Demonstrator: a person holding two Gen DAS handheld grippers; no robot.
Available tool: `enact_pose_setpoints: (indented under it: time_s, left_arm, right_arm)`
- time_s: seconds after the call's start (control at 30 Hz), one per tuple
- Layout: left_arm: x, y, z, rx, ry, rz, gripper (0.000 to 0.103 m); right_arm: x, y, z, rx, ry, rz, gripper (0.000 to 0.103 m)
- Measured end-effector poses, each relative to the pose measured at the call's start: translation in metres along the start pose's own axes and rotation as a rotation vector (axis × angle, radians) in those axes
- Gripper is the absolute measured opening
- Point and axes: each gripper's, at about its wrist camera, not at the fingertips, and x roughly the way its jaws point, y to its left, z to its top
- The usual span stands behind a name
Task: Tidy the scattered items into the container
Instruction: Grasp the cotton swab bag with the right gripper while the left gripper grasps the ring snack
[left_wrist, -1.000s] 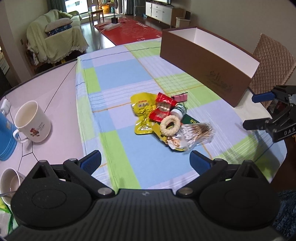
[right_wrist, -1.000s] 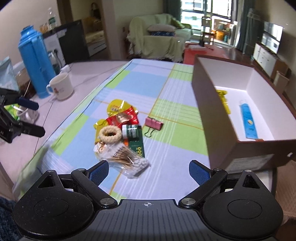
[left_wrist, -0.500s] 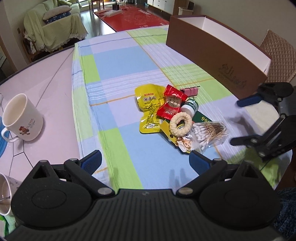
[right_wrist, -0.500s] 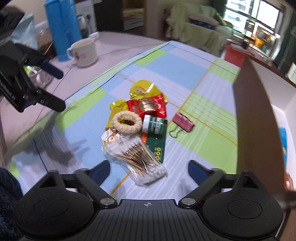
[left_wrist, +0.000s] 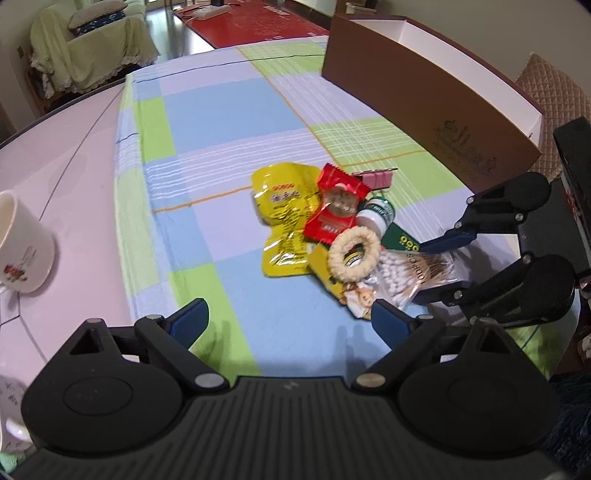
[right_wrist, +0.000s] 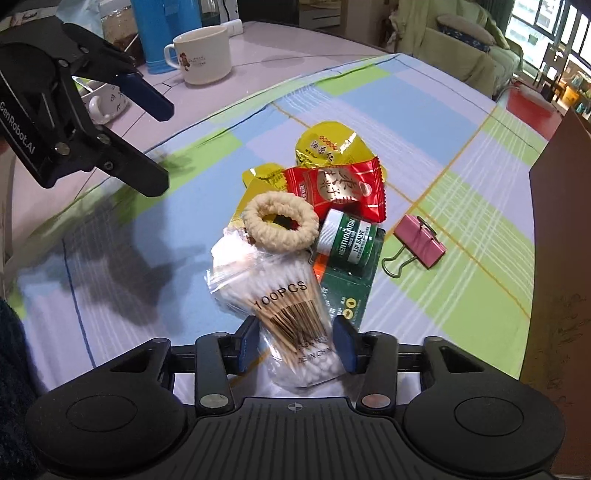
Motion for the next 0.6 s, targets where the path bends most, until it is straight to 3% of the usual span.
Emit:
enact_pose_setpoints:
  time_s: [0.17,0.3,0.6]
  left_arm:
    - [0.013,-0.013,0.008,0.052,0.000,-0.041,0.082]
    - [0.021,-0.022,0.014,0.087,-0.002,-0.064,0.078]
    - [0.046,-0.050,0.022,0.233,0.004,-0.089,0.053]
  right_arm:
    - [-0.011,-0.002,-0.007,0.034,-0.005,0.019,0.027]
    - [-0.023,-0.001,-0.014,0.070,-0.021,0.040,0.026]
    - [-0.046,-0.013,-0.041,0.192,-0.005,-0.009,0.026]
